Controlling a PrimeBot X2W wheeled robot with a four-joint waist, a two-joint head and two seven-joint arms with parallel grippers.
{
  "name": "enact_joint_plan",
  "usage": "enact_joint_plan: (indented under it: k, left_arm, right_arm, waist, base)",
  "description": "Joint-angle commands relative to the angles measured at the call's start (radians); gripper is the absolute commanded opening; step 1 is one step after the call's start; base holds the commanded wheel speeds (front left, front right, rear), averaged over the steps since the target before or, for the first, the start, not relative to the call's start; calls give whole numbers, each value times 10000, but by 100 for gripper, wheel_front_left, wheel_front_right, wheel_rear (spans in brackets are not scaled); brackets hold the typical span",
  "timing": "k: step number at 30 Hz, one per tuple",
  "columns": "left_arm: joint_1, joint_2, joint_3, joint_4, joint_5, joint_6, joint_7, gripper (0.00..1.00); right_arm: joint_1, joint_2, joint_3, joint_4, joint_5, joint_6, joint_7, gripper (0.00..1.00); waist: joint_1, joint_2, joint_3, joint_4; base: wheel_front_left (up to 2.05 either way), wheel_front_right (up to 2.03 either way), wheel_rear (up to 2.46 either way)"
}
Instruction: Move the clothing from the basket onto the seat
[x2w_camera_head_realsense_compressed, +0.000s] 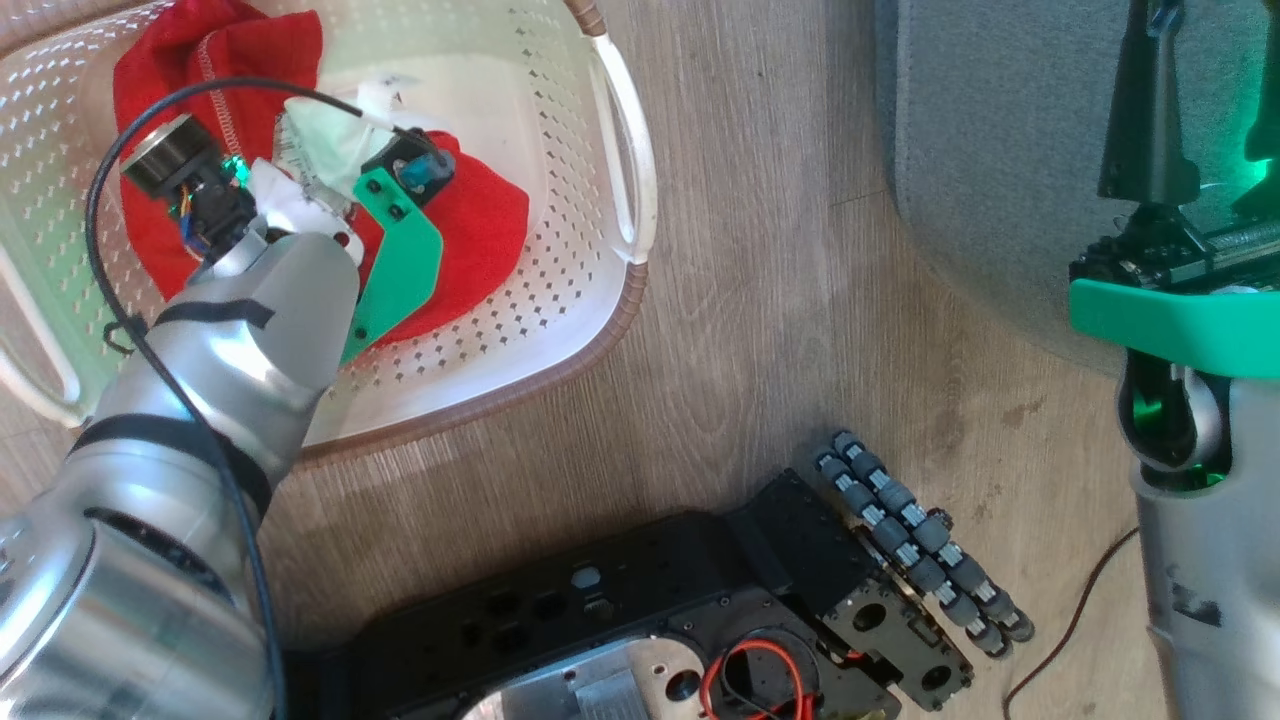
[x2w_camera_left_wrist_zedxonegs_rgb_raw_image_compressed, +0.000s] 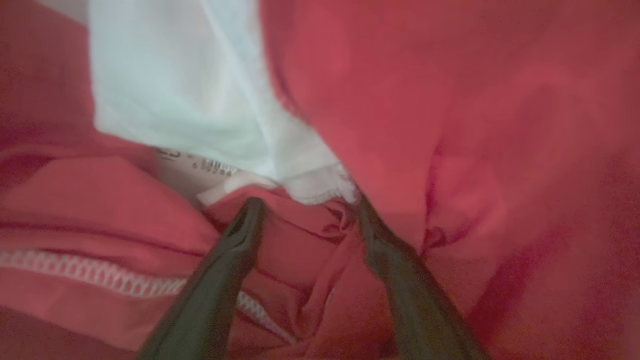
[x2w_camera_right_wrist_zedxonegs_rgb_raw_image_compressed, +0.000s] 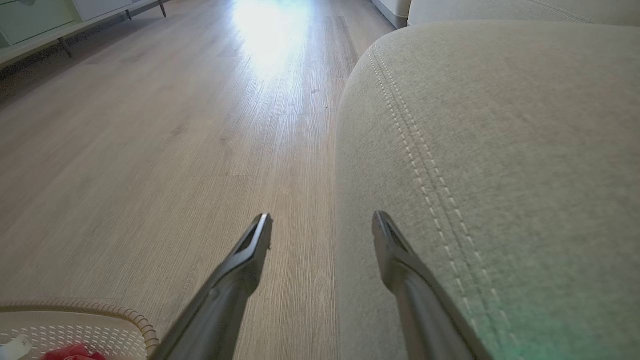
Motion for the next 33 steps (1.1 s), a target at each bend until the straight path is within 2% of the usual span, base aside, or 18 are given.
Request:
enact_joint_plan:
  k: [1,2,3,11,19,24,33]
  left_arm:
    - [252,354,45,23,-88,28,189,45]
    - [265,370,44,23,-115,20,247,4]
    - [277,387,42,23,-141,18,284,0]
    - [339,481,50,23,-355,83,310,0]
    - [296,459,109,23,-562,287,-95,0]
    - [280,417,243,23,-785,508,-784,0]
    - [1200,-111,620,23,-1461,805,-2873,0]
  right_arm:
    - [500,223,415,201,142,83,39,100]
    - [496,233,420,196,139,83,39,100]
    - [488,242,422,193,138,83,39,100]
    - [342,292,420,188,141,83,39,100]
    - [-30,237,415,178,130,83,39,100]
    - [-437,232,433,168,131,83,39,100]
    - [-404,4,319,323,24,83,39,100]
  waist:
    - [1,0,6,-5]
    - [1,0,8,-9]
    - [1,0,10,-10]
    - [1,0,-45,-5]
    - [1,0,-275,13]
    - [1,0,-582,7]
    - [1,0,-2415,561]
  base:
    - [0,0,0]
    - [0,0,0]
    - [0,0,0]
    - [0,0,0]
    - [0,0,0]
    - [0,0,0]
    - [0,0,0]
